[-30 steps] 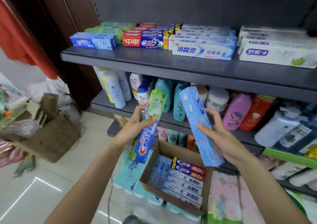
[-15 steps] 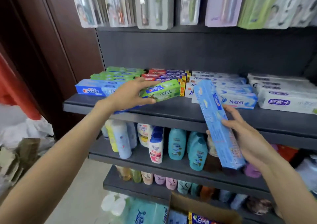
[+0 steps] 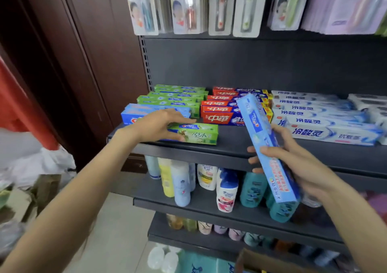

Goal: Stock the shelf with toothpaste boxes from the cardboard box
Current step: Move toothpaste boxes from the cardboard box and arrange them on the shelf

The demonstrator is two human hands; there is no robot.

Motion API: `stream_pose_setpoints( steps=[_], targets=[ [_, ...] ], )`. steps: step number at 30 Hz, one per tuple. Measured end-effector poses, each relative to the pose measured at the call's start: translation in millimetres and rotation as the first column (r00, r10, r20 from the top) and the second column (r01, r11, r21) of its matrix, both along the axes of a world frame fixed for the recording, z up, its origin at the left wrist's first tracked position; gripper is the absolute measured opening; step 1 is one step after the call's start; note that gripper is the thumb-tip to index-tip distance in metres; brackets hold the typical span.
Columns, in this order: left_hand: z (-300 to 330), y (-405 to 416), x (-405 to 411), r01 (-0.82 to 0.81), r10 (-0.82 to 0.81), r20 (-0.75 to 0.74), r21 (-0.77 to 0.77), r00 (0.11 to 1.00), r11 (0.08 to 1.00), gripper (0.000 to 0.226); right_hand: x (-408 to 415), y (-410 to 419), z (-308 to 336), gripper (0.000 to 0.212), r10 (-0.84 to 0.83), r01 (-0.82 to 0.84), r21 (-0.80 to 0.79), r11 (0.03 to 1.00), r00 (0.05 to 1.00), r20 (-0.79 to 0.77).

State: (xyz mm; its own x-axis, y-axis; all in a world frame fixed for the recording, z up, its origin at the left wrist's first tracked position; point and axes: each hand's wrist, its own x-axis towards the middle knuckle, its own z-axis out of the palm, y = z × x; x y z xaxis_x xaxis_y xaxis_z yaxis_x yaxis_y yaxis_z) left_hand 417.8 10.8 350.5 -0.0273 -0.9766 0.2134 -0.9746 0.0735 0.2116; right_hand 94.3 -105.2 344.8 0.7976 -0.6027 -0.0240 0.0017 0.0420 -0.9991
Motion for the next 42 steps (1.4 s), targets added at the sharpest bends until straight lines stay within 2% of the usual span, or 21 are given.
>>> stream_pose_setpoints(
  steps=[3, 8, 10, 12, 13, 14, 16, 17, 18, 19, 21, 22, 23, 26, 28, 31, 33, 37, 40, 42],
  targets=[
    [-1.9, 15.5, 40.8, -0.01, 0.01, -0.028, -0.01, 1.0, 1.0, 0.072, 24.4, 7.8, 2.5, 0.054, 0.011, -0.013, -0.054, 0.998, 0.999, -0.032],
    [-12.1, 27.0, 61.6, -0.029, 0.026, -0.032, -0.083, 0.999, 0.996, 0.07, 53.3, 11.0, 0.4, 0.04, -0.004, -0.008, -0.106, 0.994, 0.994, -0.11],
    [-24.5, 27.1, 63.4, -0.054, 0.052, -0.022, -0.089, 0.998, 0.995, 0.062, 65.8, 11.6, 2.9, 0.027, -0.006, -0.006, -0.1, 0.995, 0.993, -0.12],
    [-32.3, 27.0, 63.5, -0.083, 0.083, -0.009, -0.125, 0.997, 0.989, 0.053, 75.7, 10.7, 9.8, 0.034, -0.067, 0.038, -0.211, 0.977, 0.989, -0.129],
    [-34.0, 27.3, 62.6, -0.093, 0.094, 0.003, -0.147, 0.996, 0.985, 0.052, 80.6, 10.7, 15.6, 0.038, -0.123, 0.071, -0.346, 0.936, 0.983, -0.133],
    [-34.8, 27.7, 61.6, -0.099, 0.105, 0.025, -0.168, 0.994, 0.981, 0.053, 86.2, 9.8, 21.1, 0.043, -0.192, 0.097, -0.529, 0.843, 0.973, -0.127],
    [-36.2, 27.6, 61.0, -0.098, 0.115, 0.069, -0.209, 0.991, 0.973, 0.054, 96.3, 4.0, 27.6, 0.055, -0.333, 0.082, -0.854, 0.514, 0.936, -0.111],
    [-36.5, 27.5, 60.5, -0.097, 0.117, 0.078, -0.223, 0.99, 0.97, 0.054, 101.1, 1.7, 28.7, 0.059, -0.395, 0.059, -0.928, 0.368, 0.913, -0.099],
    [-36.7, 27.3, 60.8, -0.095, 0.116, 0.081, -0.229, 0.99, 0.969, 0.054, 105.3, 0.4, 29.6, 0.06, -0.434, 0.048, -0.958, 0.281, 0.897, -0.082],
    [-36.9, 26.9, 61.5, -0.089, 0.111, 0.084, -0.228, 0.99, 0.97, 0.054, 109.3, 0.4, 30.8, 0.059, -0.442, 0.055, -0.969, 0.241, 0.895, -0.059],
    [-37.4, 26.1, 62.0, -0.07, 0.094, 0.094, -0.229, 0.991, 0.971, 0.057, 115.4, 1.4, 30.9, 0.054, -0.421, 0.099, -0.97, 0.223, 0.907, -0.004],
    [-37.6, 25.9, 62.1, -0.069, 0.094, 0.093, -0.236, 0.991, 0.969, 0.056, 116.8, 1.7, 30.6, 0.052, -0.404, 0.126, -0.961, 0.247, 0.914, 0.016],
    [-38.6, 25.7, 62.1, -0.073, 0.097, 0.09, -0.243, 0.991, 0.967, 0.055, 118.0, 1.9, 30.5, 0.049, -0.375, 0.148, -0.935, 0.322, 0.927, 0.017],
    [-40.1, 26.1, 62.0, -0.081, 0.107, 0.083, -0.267, 0.991, 0.96, 0.054, 121.1, 0.0, 34.6, 0.04, -0.244, 0.136, -0.724, 0.676, 0.969, -0.045],
    [-37.0, 27.6, 60.9, -0.054, 0.081, 0.097, -0.257, 0.992, 0.965, 0.052, 123.5, -3.7, 36.5, 0.032, -0.171, 0.094, -0.612, 0.785, 0.983, -0.068],
    [-25.3, 40.7, 66.5, -0.01, 0.044, 0.118, -0.274, 0.992, 0.962, 0.051, 128.7, -10.9, 38.2, 0.027, -0.097, 0.035, -0.571, 0.82, 0.992, -0.079],
    [-14.0, 62.0, 75.9, -0.058, 0.078, 0.039, -0.365, 0.996, 0.929, 0.051, 134.0, -13.7, 38.4, 0.03, -0.066, 0.006, -0.576, 0.817, 0.994, -0.084],
    [8.8, 110.2, 91.5, -0.235, 0.139, -0.217, -0.521, 0.966, 0.821, 0.058, 155.7, -8.5, 35.3, 0.034, 0.013, -0.109, -0.627, 0.771, 0.988, -0.155],
    [18.6, 122.6, 98.1, -0.314, 0.194, -0.268, -0.541, 0.944, 0.78, 0.06, 180.2, 2.4, 33.0, 0.036, 0.059, -0.183, -0.658, 0.731, 0.977, -0.206],
    [20.6, 124.2, 99.8, -0.34, 0.215, -0.282, -0.541, 0.935, 0.77, 0.06, 195.6, 10.6, 32.2, 0.041, 0.071, -0.177, -0.59, 0.788, 0.977, -0.199]
  ],
)
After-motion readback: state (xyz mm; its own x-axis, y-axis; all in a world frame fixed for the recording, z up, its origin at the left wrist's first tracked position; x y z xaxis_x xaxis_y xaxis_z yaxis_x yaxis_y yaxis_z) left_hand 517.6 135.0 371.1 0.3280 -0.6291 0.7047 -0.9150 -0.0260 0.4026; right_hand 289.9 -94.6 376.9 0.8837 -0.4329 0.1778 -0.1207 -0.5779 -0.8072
